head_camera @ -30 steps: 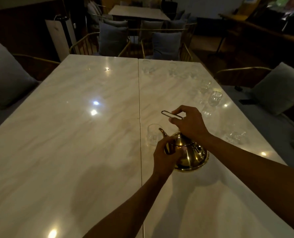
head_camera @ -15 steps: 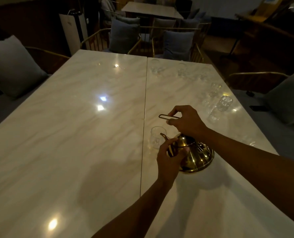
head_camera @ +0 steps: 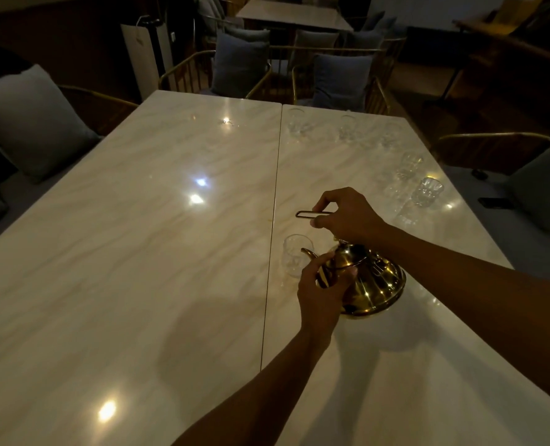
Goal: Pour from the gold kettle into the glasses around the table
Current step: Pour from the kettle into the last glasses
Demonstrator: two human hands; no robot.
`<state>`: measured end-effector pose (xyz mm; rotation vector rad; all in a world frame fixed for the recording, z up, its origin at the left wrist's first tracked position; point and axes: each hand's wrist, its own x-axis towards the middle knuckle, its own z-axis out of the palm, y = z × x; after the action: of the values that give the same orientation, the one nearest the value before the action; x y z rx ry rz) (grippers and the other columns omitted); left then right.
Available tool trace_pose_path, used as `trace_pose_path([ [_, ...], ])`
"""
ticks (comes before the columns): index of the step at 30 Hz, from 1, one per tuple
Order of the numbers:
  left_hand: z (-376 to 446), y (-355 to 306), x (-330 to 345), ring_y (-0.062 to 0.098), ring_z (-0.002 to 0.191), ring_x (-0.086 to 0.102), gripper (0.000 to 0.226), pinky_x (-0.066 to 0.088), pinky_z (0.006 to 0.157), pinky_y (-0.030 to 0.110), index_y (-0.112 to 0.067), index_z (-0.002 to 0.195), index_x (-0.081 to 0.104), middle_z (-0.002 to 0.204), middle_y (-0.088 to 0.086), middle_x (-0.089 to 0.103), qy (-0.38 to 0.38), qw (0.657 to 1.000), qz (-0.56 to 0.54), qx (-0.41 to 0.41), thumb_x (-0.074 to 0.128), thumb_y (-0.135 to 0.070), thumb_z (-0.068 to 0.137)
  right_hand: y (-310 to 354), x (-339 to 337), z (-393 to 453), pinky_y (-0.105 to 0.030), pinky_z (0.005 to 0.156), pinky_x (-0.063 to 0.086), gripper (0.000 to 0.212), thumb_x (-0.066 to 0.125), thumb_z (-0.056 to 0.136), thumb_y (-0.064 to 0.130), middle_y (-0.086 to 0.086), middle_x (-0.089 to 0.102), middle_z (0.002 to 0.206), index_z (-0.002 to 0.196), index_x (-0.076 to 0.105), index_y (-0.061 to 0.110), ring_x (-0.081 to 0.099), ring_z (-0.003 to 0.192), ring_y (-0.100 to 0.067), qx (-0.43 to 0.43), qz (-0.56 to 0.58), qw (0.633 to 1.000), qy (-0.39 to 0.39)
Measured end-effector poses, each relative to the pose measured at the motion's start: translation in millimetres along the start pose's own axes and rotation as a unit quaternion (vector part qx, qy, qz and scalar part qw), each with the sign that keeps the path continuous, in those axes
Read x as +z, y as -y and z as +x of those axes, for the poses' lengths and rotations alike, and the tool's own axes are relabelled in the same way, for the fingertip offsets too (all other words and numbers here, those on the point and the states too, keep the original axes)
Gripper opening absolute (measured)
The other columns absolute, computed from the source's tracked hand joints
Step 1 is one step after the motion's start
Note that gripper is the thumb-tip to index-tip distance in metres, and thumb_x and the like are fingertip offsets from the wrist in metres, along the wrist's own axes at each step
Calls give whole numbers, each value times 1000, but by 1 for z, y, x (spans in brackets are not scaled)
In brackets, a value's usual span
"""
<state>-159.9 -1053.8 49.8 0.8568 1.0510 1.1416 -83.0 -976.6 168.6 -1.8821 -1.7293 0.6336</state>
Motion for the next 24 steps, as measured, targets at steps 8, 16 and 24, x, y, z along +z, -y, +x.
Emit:
trace_pose_path([
  [8,-1,-5,6,15,126,48,55,51,99,49,-32,122,62,133,-7,55,-5,1000,-5,0,84,-36,72,5,-9,0,-17,50,43,23,78,77,18,-3,58,97,96,70,8,57,63,-12,-10,-14,1000,6],
  [16,-5,-10,7,16,128,45,56,50,101,48,-34,124,60,136,-5,51,-3,1000,-4,-2,83,-34,73,6,-11,1,-14,52,36,24,79,77,21,-3,57,101,97,70,10,56,67,-8,-17,-27,999,5],
  [24,-8,-13,7,18,127,47,51,54,95,48,-36,120,61,133,-5,52,-8,1000,-11,-1,83,-32,74,6,-11,2,-15,60,34,24,78,77,21,-7,59,114,98,71,10,54,85,-11,-20,-28,999,2],
])
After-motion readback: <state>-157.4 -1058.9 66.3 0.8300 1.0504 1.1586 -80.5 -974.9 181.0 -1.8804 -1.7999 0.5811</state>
